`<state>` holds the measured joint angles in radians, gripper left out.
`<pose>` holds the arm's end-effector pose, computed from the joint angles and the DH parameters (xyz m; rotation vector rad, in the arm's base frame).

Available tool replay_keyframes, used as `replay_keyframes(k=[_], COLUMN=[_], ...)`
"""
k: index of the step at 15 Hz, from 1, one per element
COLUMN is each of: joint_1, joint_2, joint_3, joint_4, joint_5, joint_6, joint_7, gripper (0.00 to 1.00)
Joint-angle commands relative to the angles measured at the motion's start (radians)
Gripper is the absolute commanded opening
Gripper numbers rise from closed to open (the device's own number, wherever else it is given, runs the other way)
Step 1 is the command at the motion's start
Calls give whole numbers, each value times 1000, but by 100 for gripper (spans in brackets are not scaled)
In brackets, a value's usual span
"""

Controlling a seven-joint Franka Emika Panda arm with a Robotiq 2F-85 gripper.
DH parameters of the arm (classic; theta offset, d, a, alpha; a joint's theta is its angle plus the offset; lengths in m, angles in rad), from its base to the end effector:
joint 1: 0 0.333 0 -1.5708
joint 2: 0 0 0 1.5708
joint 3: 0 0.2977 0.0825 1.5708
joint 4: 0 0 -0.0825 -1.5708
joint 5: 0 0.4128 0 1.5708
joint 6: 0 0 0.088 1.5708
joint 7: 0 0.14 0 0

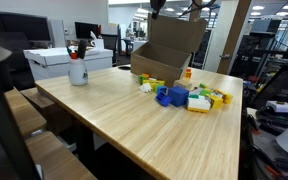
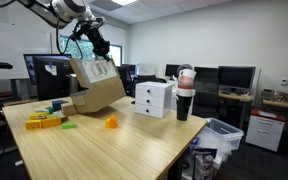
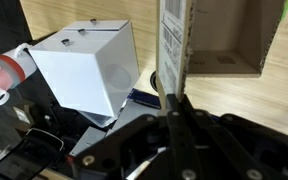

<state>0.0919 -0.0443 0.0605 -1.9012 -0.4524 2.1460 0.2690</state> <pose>0.6122 0.0637 0.4944 2.7483 0.1064 0.5111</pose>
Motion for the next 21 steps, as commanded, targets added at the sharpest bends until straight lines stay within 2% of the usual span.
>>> replay_keyframes(k=[1, 2, 3, 8, 9, 10, 14, 21], joint_1=[-9, -11, -11, -11, -8, -5, 2, 9], joint_2=[34, 41, 48, 93, 97, 95, 57, 11], joint_3=[6, 3, 3, 0, 4, 8, 31, 44], joint_4=[25, 16, 14, 3, 5, 4, -29, -144], joint_5=[50, 59, 64, 187, 217, 245, 447, 574], joint_6=[-35, -13, -7, 16, 12, 4, -74, -287], joint_7=[-72, -81, -87, -147, -170, -195, -402, -557], gripper=[4, 10, 30, 60, 69, 73, 97, 100])
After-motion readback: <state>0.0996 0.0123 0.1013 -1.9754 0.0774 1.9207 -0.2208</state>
